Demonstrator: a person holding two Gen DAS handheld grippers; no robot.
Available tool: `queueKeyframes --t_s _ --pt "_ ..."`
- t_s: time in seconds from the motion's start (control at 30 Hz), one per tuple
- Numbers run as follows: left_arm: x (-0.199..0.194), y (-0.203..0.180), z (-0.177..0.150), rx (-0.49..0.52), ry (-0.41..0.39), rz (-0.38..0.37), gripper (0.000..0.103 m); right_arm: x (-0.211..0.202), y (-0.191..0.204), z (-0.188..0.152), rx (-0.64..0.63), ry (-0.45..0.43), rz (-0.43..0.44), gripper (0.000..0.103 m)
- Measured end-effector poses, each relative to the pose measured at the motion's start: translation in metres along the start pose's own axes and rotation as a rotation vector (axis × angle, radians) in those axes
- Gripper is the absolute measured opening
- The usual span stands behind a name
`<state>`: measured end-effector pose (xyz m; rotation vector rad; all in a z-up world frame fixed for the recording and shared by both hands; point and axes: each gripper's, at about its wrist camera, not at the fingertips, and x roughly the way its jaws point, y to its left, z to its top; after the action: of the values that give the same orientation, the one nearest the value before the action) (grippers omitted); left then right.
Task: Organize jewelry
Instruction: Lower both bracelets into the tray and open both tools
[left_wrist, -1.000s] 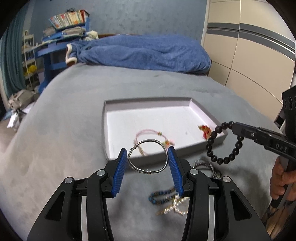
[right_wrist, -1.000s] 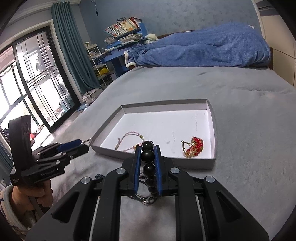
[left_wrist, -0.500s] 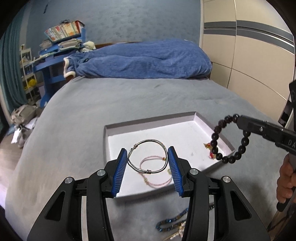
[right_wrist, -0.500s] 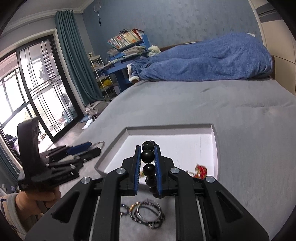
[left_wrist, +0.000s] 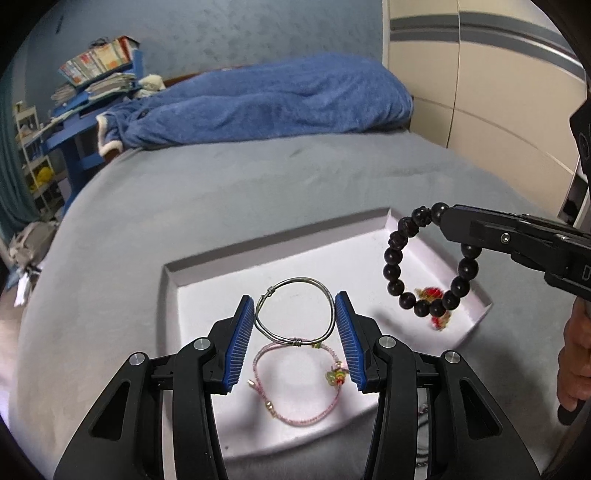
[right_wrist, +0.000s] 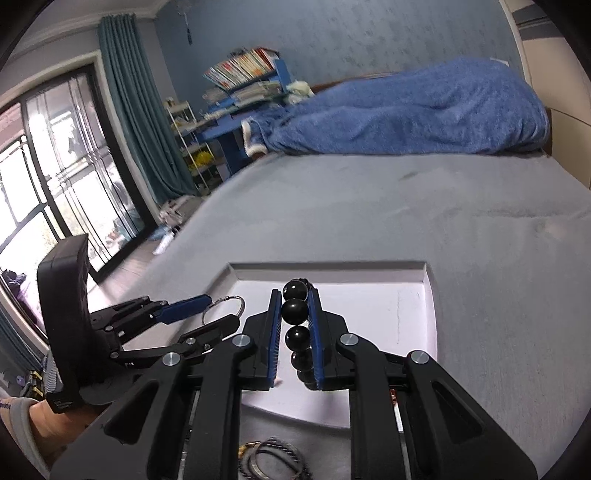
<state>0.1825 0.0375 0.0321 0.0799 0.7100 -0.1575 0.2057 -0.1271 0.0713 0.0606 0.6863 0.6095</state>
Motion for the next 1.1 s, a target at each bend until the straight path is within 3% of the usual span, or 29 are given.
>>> queueKeyframes --t_s 0.53,1.1 --pt "0.039 -0.006 -0.011 0.010 0.130 -0.019 0.047 0.039 -0.024 -0.018 -0.014 0.141 -0.155 0.014" --pt "0.046 -0.011 -0.018 0.028 0.179 -0.008 0.049 0.051 -0.031 -0.029 -0.021 0.221 -0.172 0.014"
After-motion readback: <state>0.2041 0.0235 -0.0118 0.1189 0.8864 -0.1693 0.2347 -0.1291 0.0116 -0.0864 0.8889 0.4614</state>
